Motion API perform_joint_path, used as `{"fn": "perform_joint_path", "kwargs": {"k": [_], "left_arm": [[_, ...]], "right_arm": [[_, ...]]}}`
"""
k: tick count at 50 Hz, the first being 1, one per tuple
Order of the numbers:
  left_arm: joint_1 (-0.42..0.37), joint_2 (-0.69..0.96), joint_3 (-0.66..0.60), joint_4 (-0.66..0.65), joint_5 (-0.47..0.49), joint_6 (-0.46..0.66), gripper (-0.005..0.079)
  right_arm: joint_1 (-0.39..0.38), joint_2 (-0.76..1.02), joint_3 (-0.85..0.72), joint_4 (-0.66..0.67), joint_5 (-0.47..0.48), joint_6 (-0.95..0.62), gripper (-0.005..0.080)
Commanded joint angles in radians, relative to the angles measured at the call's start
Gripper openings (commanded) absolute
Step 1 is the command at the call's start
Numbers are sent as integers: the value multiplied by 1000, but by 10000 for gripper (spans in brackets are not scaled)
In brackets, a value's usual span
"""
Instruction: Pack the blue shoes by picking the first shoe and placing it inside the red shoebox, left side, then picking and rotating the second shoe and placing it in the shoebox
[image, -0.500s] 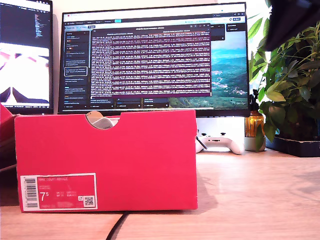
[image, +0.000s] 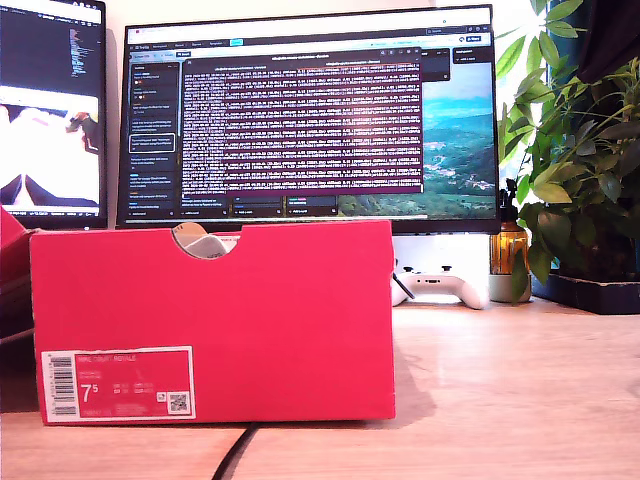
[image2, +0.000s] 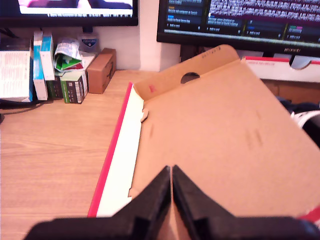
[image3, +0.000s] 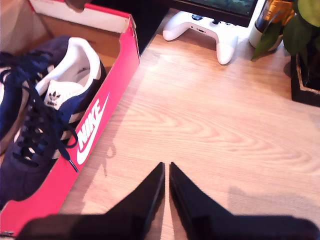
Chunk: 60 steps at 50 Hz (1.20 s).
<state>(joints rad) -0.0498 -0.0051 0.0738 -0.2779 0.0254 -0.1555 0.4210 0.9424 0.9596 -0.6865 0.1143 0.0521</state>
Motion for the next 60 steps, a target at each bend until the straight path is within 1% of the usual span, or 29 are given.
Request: {"fn": "perform_joint_path", "kwargs": {"k": [1,13,20,24,29,31,36,43,48,55,60], "left_arm": [[4,-6,-22,4,0,8,-19],[3,-6,-28,-21,0,26,-19],[3,-6,-28,-98,1,-1,-19],[3,-6,-28,-134,1,-1,-19],[3,-6,-28,-134,1,-1,-19],[3,-6,-28,-134,1,-1,-19],[3,-6,-28,-134,1,-1,-19],[3,-6,-28,-134,1,-1,-19],[3,-6,-28,-134,1,-1,-19],[3,-6,-28,-134,1,-1,-19],[3,-6,-28,-134,1,-1,-19]], "right_arm": [[7,-3,-10,0,-1,5,-11],[18,-26,-10,-3,10,52,-11],[14,-55,-11,-7,114,10,-11],[-1,-79,-23,13,173,-23,-11],[-42,-130,-60,58,212,14,-11],[-62,-156,-81,84,211,28,-11],[-108,-220,-141,132,211,5,-11],[-150,-302,-223,177,210,-1,-11],[-163,-337,-257,217,210,-6,-11],[-162,-352,-291,251,211,-6,-11],[-171,-369,-362,336,210,4,-11]]}}
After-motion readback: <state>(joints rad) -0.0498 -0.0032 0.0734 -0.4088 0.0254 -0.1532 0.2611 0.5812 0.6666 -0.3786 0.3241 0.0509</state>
